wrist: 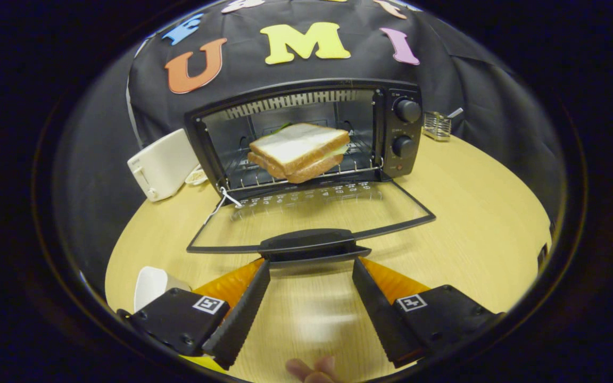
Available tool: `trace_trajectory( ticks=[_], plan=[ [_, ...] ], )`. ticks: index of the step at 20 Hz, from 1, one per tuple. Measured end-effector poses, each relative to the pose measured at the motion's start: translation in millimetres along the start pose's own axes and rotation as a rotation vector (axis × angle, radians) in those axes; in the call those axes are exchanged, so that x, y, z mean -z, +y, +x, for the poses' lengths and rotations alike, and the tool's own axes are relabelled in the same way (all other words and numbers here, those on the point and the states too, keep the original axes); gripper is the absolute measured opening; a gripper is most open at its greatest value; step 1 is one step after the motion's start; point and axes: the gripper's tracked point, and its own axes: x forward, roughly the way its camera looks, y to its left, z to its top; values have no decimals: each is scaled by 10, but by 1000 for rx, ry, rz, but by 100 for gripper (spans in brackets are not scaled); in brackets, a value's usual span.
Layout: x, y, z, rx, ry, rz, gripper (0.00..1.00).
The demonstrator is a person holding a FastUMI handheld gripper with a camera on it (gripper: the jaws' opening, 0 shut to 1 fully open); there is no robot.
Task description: Open the toaster oven, put the food inside, and close the toaster oven door.
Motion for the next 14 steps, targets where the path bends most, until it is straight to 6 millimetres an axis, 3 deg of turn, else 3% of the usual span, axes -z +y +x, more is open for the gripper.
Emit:
trace_trajectory(
  ticks=[8, 14],
  plan=[
    [-307, 108, -143, 6, -72, 10, 100],
    [-829, 187, -230, -14, -214, -40, 100]
  ],
)
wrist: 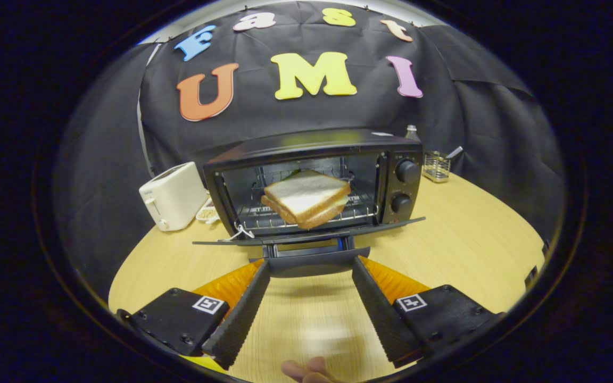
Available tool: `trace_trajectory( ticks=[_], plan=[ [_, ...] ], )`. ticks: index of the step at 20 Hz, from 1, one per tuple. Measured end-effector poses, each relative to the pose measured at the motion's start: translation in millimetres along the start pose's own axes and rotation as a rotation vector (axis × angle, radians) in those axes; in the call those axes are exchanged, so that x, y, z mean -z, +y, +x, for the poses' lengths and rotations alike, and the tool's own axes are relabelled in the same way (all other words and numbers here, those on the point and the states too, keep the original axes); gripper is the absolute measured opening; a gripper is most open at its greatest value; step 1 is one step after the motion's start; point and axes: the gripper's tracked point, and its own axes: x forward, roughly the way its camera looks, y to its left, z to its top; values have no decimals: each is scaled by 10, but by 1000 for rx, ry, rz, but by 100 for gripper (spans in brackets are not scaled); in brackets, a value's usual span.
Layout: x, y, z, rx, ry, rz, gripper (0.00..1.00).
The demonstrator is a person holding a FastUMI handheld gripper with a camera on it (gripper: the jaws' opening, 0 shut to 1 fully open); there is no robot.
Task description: Open the toaster oven, put the food inside, and close the toaster oven door.
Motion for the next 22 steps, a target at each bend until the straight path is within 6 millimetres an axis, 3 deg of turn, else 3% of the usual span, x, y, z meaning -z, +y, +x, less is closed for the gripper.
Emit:
trace_trajectory(
  ticks=[4, 8, 11, 17, 22],
  plan=[
    [-385, 41, 147, -30, -27, 3, 100],
    [-510, -1, 173, -32, -4, 39, 100],
    [-592, -86, 79, -9, -30, 21, 100],
    [-844, -35, -334, -17, -58, -5, 100],
    [-1271, 33, -934, -26, -161, -54, 100]
  ],
)
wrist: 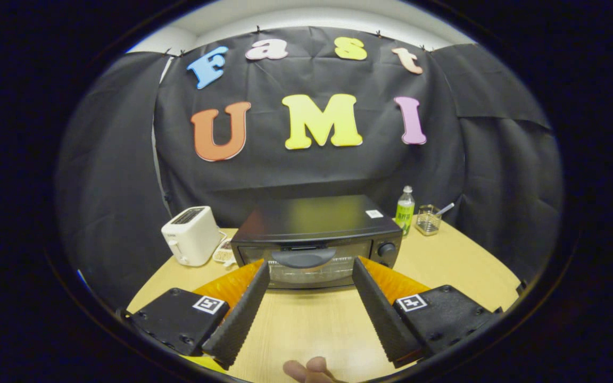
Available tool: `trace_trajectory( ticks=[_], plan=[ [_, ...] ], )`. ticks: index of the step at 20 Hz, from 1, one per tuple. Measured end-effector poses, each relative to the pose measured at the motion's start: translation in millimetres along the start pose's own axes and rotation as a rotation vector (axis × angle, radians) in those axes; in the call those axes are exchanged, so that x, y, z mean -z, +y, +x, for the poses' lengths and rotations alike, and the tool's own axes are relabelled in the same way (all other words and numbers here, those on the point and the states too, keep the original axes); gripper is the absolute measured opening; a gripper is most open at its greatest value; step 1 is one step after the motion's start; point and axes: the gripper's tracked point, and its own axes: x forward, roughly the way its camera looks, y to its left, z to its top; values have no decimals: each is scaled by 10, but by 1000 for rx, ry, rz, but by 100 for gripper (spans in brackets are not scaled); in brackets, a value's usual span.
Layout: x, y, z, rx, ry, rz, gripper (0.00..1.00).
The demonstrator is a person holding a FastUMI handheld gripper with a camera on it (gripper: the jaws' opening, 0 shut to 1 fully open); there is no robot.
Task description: Open the toaster oven, put the food inside, and close the toaster oven door.
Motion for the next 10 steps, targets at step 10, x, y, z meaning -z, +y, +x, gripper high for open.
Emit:
trace_trajectory(
  ticks=[10],
  plan=[
    [-685, -69, -1376, 17, -162, -49, 100]
  ],
)
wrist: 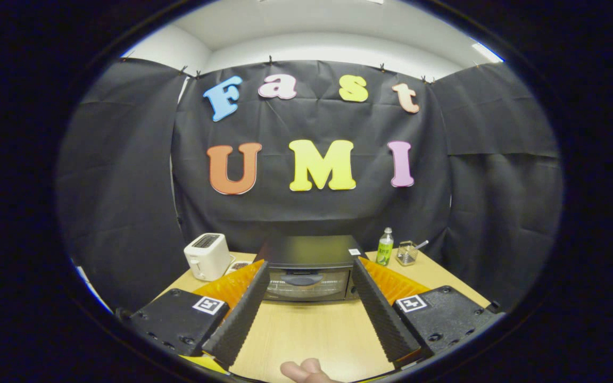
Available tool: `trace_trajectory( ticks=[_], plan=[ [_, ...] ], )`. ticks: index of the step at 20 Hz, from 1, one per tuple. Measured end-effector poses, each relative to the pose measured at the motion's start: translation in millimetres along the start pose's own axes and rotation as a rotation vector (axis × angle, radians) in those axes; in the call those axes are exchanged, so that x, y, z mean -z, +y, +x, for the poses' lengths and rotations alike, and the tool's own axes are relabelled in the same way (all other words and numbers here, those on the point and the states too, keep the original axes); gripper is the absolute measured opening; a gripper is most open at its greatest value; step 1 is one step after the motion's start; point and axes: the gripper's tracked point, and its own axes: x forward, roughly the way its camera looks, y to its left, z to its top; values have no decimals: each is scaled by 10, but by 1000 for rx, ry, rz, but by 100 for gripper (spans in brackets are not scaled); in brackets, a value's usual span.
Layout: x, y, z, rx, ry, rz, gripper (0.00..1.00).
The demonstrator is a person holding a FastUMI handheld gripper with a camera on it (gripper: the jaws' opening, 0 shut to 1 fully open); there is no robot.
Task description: Open the toaster oven, put the food inside, and close the toaster oven door.
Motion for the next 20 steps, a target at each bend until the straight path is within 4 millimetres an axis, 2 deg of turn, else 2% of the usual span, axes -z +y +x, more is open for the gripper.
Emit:
trace_trajectory(
  ticks=[4, 7, 9, 12, 15, 20],
  plan=[
    [-185, -106, -367, 32, -45, 7, 100],
    [-319, -89, -537, 40, -94, 0, 100],
    [-309, -60, -645, 39, -113, -29, 100],
    [-133, 28, -754, 21, -102, -26, 100],
    [-50, 14, -778, 29, -105, -8, 100],
    [-12, 99, -786, 3, -99, -7, 100]
  ],
)
